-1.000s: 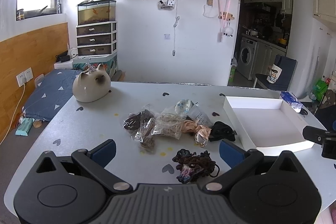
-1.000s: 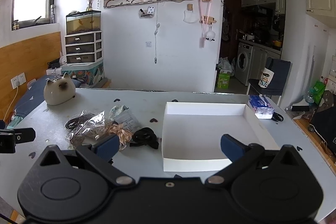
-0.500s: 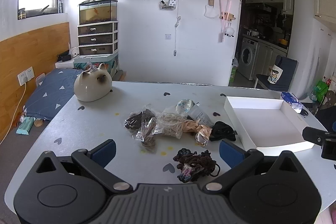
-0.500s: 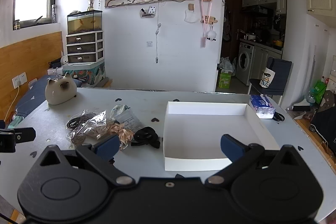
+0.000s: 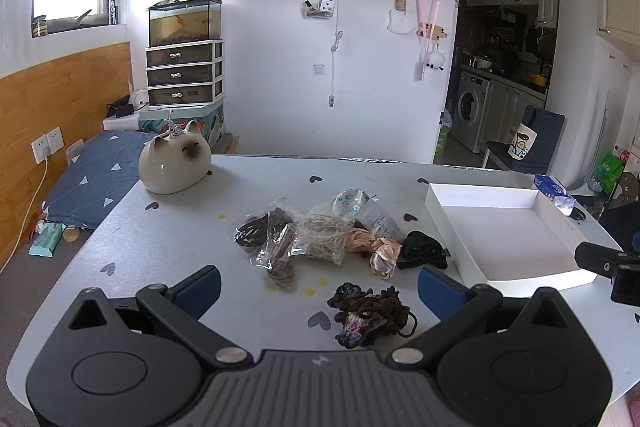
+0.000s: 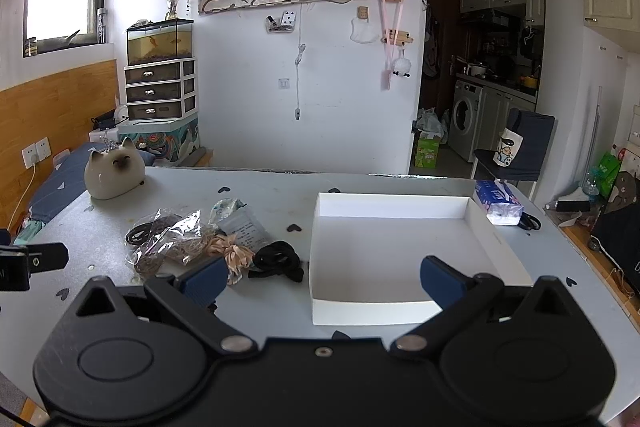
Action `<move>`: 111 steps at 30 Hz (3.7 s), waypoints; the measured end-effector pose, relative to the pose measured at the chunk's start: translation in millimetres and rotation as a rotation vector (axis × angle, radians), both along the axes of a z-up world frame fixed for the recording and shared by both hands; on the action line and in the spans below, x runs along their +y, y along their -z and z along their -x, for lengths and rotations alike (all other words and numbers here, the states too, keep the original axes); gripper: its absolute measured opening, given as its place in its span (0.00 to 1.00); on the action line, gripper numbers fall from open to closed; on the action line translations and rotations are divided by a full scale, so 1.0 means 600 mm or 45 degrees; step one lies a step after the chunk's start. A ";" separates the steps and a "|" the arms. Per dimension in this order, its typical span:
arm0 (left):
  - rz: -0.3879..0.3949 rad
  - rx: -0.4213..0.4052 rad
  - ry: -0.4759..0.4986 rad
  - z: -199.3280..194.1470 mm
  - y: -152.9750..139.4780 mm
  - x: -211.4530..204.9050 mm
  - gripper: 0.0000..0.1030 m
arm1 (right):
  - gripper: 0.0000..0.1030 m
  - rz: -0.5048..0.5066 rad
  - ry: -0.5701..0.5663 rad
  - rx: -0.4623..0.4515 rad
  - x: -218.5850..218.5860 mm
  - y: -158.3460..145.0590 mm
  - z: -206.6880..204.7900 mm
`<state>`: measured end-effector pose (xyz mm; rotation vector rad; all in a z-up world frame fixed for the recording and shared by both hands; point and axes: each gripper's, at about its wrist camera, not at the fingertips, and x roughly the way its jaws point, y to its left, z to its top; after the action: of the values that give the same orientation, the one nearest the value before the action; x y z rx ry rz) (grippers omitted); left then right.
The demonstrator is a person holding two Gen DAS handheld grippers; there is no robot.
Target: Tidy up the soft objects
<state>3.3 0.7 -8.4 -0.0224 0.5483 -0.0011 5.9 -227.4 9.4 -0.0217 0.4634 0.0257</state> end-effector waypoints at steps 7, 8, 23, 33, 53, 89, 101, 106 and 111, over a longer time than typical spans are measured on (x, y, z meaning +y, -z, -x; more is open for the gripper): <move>0.001 0.000 0.000 0.000 0.000 0.000 1.00 | 1.00 0.000 0.001 0.001 0.000 0.000 0.000; 0.001 0.000 0.000 0.000 0.000 0.000 1.00 | 1.00 0.000 0.001 0.000 0.000 0.000 0.000; 0.002 0.000 0.000 -0.001 -0.001 0.001 1.00 | 1.00 0.000 0.001 0.001 0.000 0.000 0.000; -0.002 -0.016 -0.008 0.002 0.000 0.004 1.00 | 1.00 -0.002 -0.015 0.008 0.007 0.007 0.006; -0.016 -0.055 -0.188 -0.084 -0.021 0.111 1.00 | 1.00 -0.039 -0.333 -0.031 0.102 -0.002 -0.141; 0.084 0.322 0.061 -0.369 0.113 0.155 0.91 | 0.91 0.311 -0.859 0.545 0.246 0.188 -0.246; 0.147 0.395 0.175 -0.388 0.153 0.178 0.84 | 0.65 0.303 -0.780 0.635 0.245 0.216 -0.269; 0.140 0.407 0.212 -0.396 0.164 0.179 0.77 | 0.41 0.195 -0.679 0.632 0.235 0.210 -0.276; 0.130 0.421 0.264 -0.409 0.175 0.169 0.68 | 0.32 0.124 -0.603 0.615 0.224 0.201 -0.274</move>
<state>248.6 101.8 -113.6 -0.0662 0.8789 -0.2308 170.3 -92.7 -111.3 -0.2242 0.9341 0.4819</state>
